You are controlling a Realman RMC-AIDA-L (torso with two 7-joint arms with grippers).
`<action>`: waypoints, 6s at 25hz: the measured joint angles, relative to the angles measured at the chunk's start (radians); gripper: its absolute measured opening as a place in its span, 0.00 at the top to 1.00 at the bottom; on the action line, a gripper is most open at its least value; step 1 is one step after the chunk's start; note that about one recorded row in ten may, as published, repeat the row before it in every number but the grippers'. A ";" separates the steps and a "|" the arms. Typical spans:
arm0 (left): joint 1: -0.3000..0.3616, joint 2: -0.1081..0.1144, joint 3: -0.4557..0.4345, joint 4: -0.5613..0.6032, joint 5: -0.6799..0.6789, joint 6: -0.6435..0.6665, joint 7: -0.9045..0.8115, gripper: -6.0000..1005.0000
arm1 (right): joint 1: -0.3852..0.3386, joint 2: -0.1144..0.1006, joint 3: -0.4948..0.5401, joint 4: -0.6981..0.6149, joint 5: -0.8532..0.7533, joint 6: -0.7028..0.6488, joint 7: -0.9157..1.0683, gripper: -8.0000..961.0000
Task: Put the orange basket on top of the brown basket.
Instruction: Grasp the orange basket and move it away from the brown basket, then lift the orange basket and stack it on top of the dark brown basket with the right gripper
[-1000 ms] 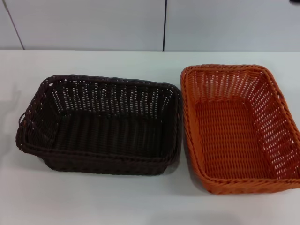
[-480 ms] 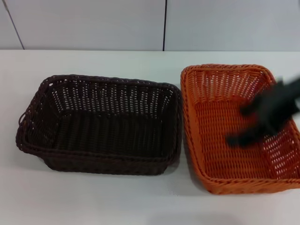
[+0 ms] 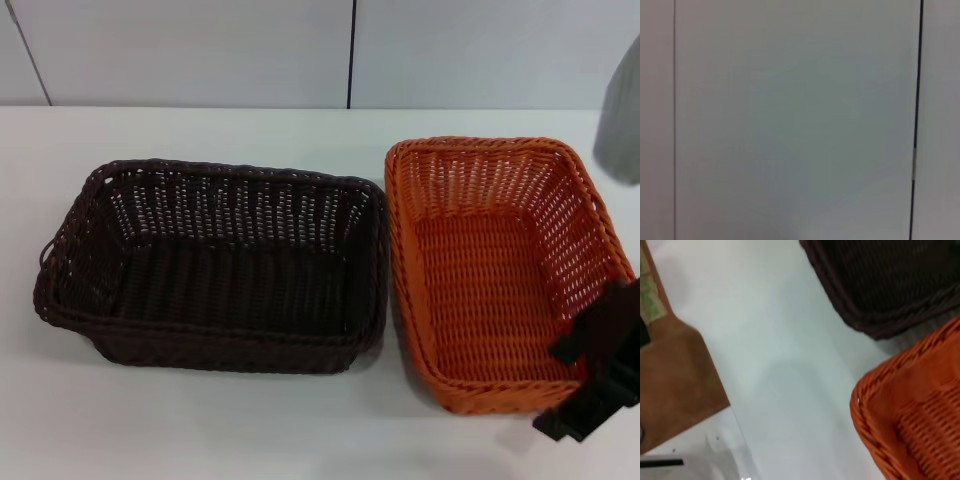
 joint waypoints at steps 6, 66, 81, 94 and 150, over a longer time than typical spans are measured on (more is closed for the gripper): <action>0.001 -0.001 0.013 0.002 -0.001 -0.002 0.000 0.20 | 0.013 0.022 -0.022 0.043 -0.079 0.030 -0.032 0.24; -0.004 0.005 0.024 0.040 0.010 0.081 -0.001 0.20 | 0.072 0.034 -0.289 -0.113 -0.408 0.280 0.076 0.85; -0.018 0.004 0.041 0.084 0.008 0.083 -0.046 0.20 | 0.042 0.036 -0.578 -0.370 -0.507 0.449 -0.430 0.84; -0.017 0.003 0.071 0.105 0.005 0.124 -0.084 0.20 | -0.024 -0.027 -0.710 -0.280 -0.503 0.616 -0.792 0.83; -0.179 0.017 0.038 0.280 0.012 0.109 -0.104 0.20 | -0.368 0.035 -1.061 -0.394 -0.508 0.973 -0.831 0.43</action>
